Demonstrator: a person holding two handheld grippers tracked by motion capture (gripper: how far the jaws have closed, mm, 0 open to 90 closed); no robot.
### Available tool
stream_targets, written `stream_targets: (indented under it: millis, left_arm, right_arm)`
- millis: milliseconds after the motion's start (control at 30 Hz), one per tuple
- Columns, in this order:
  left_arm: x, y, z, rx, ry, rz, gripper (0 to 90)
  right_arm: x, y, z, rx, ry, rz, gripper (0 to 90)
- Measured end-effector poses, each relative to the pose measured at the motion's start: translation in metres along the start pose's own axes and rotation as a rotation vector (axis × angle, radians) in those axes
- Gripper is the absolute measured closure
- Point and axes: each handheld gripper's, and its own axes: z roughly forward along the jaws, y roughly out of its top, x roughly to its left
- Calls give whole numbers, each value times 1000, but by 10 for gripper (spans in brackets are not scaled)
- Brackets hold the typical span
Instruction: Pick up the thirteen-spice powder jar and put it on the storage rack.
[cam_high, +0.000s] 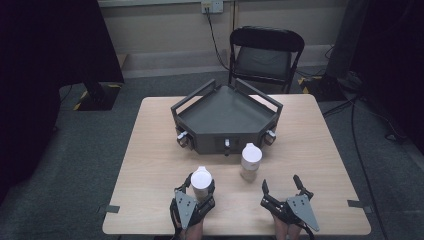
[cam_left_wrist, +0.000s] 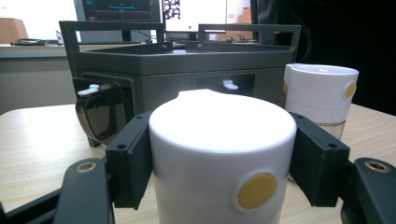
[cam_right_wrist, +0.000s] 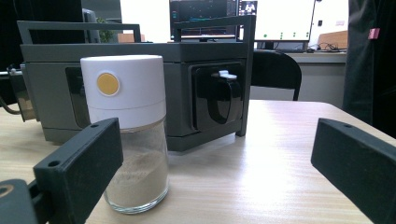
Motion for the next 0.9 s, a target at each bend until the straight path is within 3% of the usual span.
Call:
stream_targets:
  millis: [400,900]
  left_arm:
    - [6,3,1,5,-21,-22,312]
    - [10,13,0,-19,-47,-10,312]
  right_arm:
    - [0,0,0,0,1,0,6]
    - [0,0,0,0,2,0,5]
